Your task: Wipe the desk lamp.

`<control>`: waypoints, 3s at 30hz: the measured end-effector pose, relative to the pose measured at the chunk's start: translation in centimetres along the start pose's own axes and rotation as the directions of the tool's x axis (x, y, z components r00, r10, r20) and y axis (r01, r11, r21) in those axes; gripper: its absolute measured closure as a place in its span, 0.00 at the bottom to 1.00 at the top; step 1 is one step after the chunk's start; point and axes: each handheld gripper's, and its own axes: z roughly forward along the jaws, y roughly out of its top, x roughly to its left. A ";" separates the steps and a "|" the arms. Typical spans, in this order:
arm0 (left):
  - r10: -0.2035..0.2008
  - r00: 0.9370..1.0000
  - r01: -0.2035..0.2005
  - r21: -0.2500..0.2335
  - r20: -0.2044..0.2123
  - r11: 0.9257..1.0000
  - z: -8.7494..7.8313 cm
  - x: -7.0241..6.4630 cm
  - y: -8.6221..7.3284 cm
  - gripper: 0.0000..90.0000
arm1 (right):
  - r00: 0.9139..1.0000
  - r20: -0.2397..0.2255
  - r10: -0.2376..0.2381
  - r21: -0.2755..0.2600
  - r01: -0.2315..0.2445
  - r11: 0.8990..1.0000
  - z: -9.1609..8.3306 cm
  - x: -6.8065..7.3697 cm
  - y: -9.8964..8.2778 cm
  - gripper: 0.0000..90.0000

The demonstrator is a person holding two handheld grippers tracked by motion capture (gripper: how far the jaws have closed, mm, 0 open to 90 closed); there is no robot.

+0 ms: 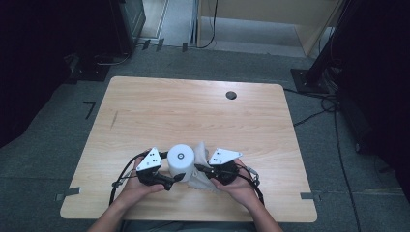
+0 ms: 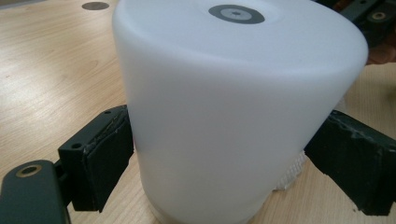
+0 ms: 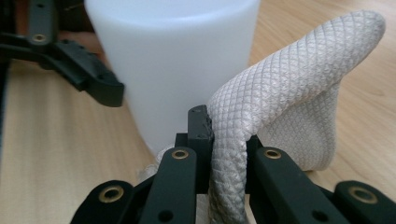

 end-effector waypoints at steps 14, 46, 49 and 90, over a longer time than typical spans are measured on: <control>0.025 0.999 -0.025 0.008 0.046 1.000 0.2 0.0 0.1 0.08 | 0.996 -0.080 -0.036 -0.019 0.034 0.999 -0.6 1.3 -0.2 0.92; 0.046 0.996 -0.048 0.025 0.074 0.999 0.2 -0.1 -0.2 0.09 | 0.998 -0.065 0.018 -0.059 -0.022 0.998 -1.2 0.6 -0.5 0.92; 0.046 0.996 -0.048 0.025 0.073 0.999 0.2 -0.1 -0.2 0.09 | 0.998 -0.054 0.025 -0.033 -0.027 0.999 -0.7 0.5 -0.9 0.92; 0.043 0.997 -0.046 0.038 0.065 0.998 0.6 -0.1 -0.2 0.09 | 0.975 -0.123 0.186 -0.032 -0.191 0.981 -0.6 -0.3 -1.5 0.93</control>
